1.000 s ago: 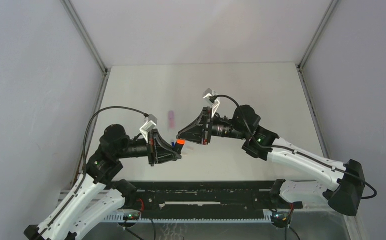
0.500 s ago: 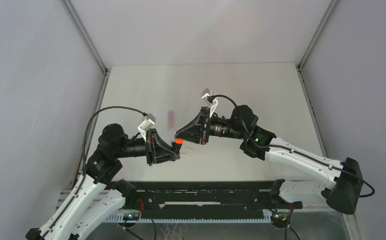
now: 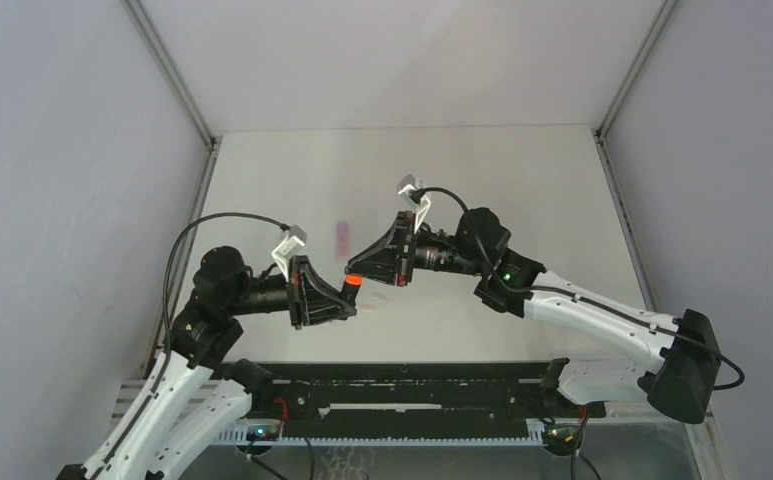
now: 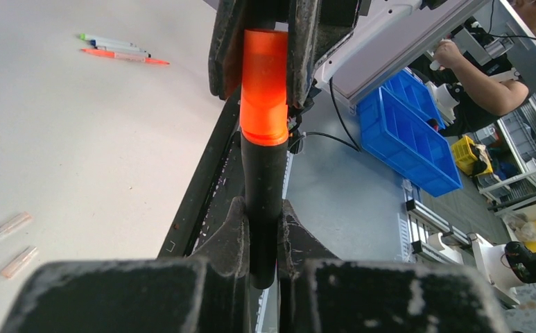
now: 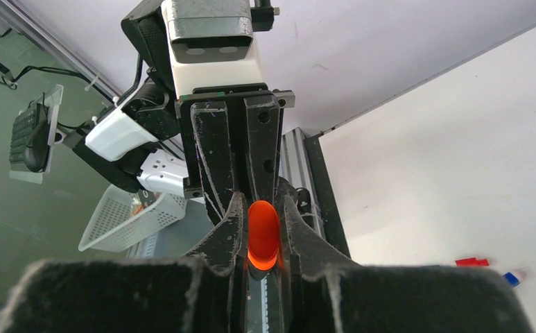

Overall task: Insert the pens into the pen caps
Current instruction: Press the pen cap onto the pen.

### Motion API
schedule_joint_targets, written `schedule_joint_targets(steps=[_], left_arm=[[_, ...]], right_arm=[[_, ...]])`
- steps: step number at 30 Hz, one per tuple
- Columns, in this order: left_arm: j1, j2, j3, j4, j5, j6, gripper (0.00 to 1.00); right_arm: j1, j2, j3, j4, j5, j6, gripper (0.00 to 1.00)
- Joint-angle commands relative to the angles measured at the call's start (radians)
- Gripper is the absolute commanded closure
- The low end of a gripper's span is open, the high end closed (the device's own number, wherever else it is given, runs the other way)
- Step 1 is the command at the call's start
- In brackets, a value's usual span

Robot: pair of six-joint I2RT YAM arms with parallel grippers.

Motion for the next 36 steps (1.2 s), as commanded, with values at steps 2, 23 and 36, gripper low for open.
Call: schedule_joint_targets(steps=[2,23,36], left_arm=[[0.066,-0.003,0.125,0.591,-0.283,-0.02,1.0],[0.166,0.003,0.158,0.659,-0.338,-0.072,1.0],[0.211,0.019,0.149,0.749,-0.348,-0.136,1.0]], right_arm=[[0.174,0.152,-0.123,-0.523,-0.395,-0.001,1.0],[0.221,0.2,-0.123,-0.603,-0.417,0.002,1.0],[0.239,0.216,-0.123,-0.602,-0.451,0.025,1.0]])
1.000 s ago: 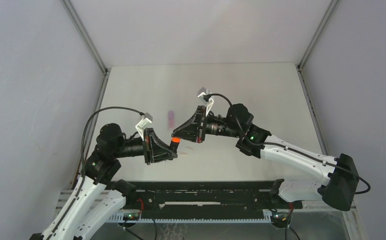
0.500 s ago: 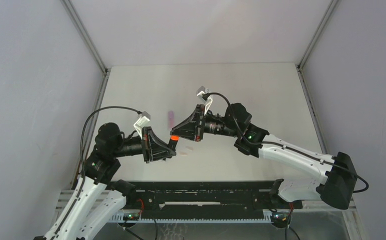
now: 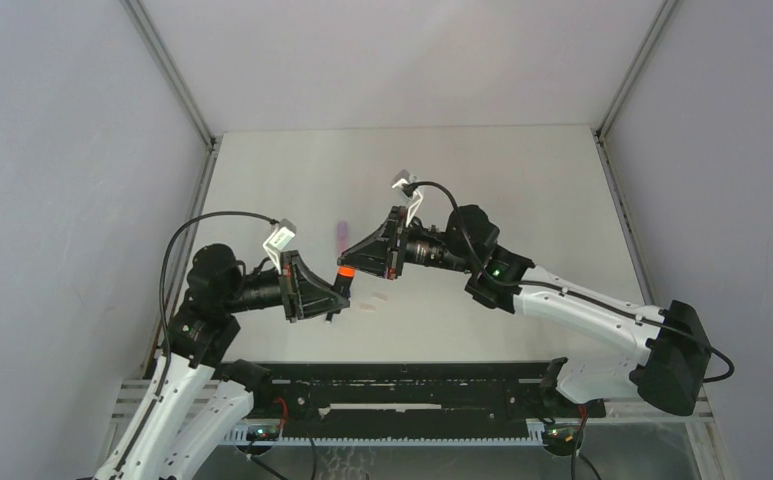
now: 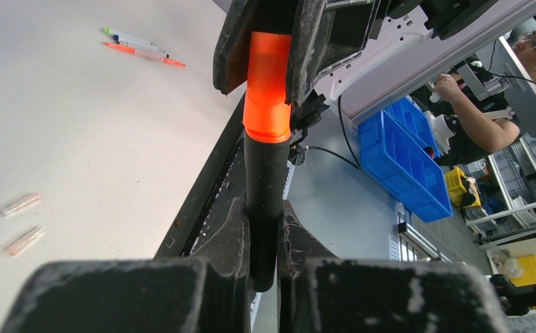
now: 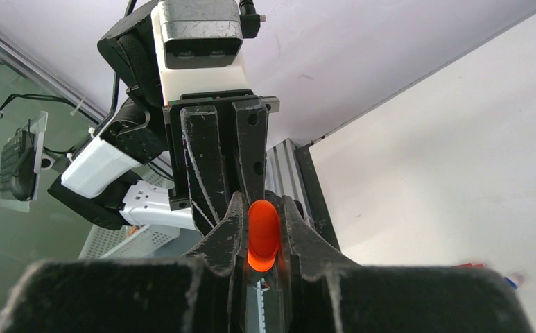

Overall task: Insert the pens into the pen caps
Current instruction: Press the pen cap onto the pen.

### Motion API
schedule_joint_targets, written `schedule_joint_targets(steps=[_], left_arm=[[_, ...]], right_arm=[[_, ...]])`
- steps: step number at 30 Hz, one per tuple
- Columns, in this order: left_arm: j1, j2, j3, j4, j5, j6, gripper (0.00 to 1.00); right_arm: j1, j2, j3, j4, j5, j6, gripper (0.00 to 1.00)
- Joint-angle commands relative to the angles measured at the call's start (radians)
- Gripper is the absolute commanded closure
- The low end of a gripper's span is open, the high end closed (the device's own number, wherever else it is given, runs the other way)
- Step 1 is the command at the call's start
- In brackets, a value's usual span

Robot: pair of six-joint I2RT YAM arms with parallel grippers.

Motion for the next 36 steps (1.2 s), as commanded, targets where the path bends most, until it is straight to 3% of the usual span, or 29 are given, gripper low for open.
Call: schedule_joint_targets(steps=[1,18,23,28,32,36], left_arm=[[0.084,0.028,0.149,0.781,-0.388,-0.077,1.0],[0.098,0.064,0.156,0.833,-0.405,-0.036,1.0],[0.1,0.08,0.157,0.842,-0.37,-0.061,1.0],[0.093,0.063,0.075,0.808,-0.238,-0.066,1.0],[0.066,0.002,-0.012,0.664,-0.169,0.029,1.0],[0.002,-0.019,-0.025,0.456,-0.156,0.16,1.0]], right_arm=[[0.236,0.154,-0.144,-0.632,-0.516,-0.01,1.0],[0.266,0.205,-0.16,-0.611,-0.616,-0.012,1.0],[0.246,0.16,-0.15,-0.655,-0.535,-0.046,1.0],[0.123,0.052,-0.031,-0.757,-0.378,-0.144,1.0],[0.051,0.001,0.111,-0.762,-0.264,-0.207,1.0],[0.033,-0.022,0.223,-0.699,-0.177,-0.261,0.92]])
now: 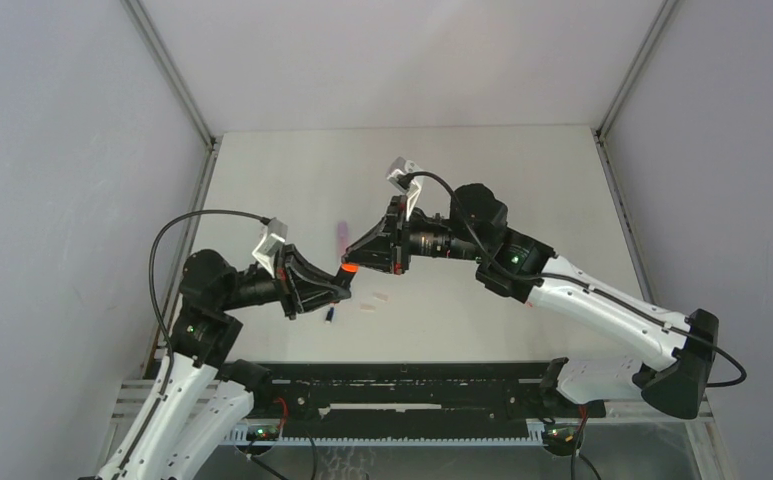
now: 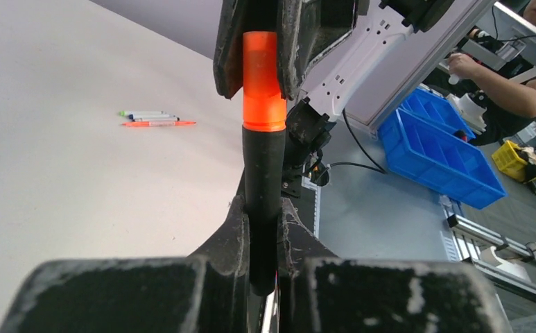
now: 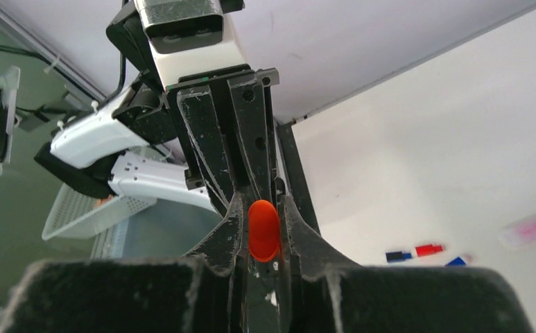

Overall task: Insert the pens into the pen caps
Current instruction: Press the pen cap onto the pen.

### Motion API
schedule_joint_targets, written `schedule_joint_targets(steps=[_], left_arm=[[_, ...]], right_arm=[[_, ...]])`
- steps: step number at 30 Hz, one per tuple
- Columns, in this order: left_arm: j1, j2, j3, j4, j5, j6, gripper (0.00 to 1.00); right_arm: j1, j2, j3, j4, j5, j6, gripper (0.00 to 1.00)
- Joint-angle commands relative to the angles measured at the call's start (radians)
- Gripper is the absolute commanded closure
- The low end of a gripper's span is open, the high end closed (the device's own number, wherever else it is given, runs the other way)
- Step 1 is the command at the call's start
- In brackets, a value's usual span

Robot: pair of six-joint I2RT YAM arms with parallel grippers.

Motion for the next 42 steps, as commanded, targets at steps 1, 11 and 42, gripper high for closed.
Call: schedule_joint_targets(steps=[1,11,42], left_arm=[[-0.031,-0.013,0.028,0.125,-0.228,0.153,1.0],[-0.072,0.045,0.038,-0.019,-0.206,0.245,1.0],[-0.148,0.05,0.04,0.069,-0.054,0.17,1.0]], right_arm=[[0.036,0.022,0.024,-0.354,-0.151,-0.102,0.9],[-0.024,-0.116,0.08,-0.221,-0.012,-0.174,0.34],[-0.078,-0.066,-0.022,0.04,-0.206,-0.102,0.64]])
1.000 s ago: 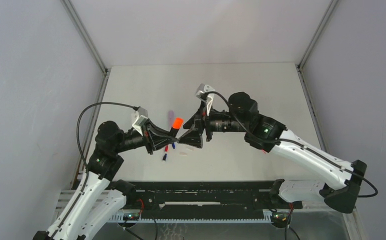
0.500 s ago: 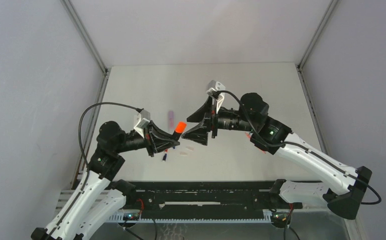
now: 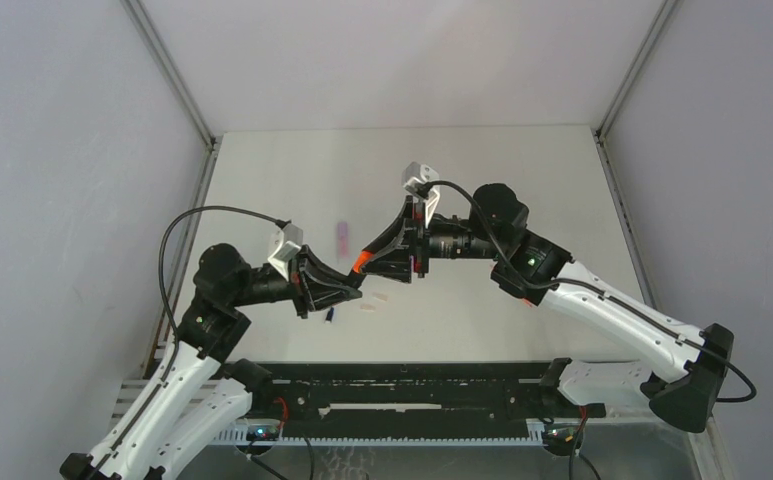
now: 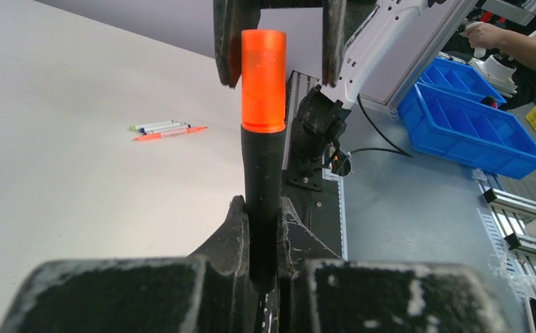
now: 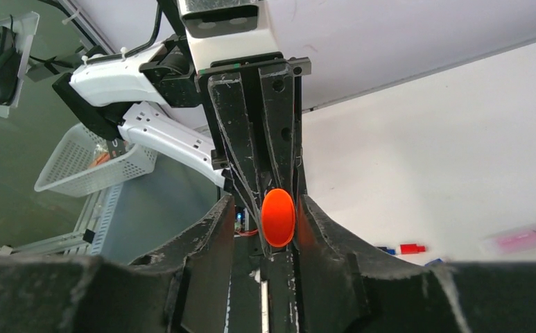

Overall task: Insert the pens into the pen caps
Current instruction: Press the pen cap onto the pen.

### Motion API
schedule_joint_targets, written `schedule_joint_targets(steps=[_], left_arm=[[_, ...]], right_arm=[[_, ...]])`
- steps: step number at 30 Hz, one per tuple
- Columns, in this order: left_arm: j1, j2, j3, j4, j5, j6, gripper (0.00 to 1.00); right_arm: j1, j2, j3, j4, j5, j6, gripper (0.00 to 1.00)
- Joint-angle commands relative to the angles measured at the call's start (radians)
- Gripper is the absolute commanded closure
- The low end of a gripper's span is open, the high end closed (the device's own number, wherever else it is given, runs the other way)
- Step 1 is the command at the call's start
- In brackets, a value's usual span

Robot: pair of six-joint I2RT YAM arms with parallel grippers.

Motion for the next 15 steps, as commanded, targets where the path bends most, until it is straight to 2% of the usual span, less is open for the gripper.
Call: schedule_joint_targets(steps=[1,4,8,15], left_arm=[[-0.006,-0.009,0.04,0.074,0.022,-0.029,1.0],[-0.006,-0.014,0.039,0.091,0.025,-0.04,1.0],[-0.006,-0.027,0.036,0.12,0.016,-0.066,1.0],[-0.006,-0.064,-0.01,0.336,-0.072,-0.203,1.0]], right_arm=[[0.001,0.007,0.007,0.04,-0.034,0.009,0.64],[0.003,0.011,0.005,0.033,-0.035,0.009,0.7],[0.003,0.005,-0.015,0.05,-0.031,0.02,0.99],[0.006,0.006,-0.054,0.063,-0.053,0.08,1.0]])
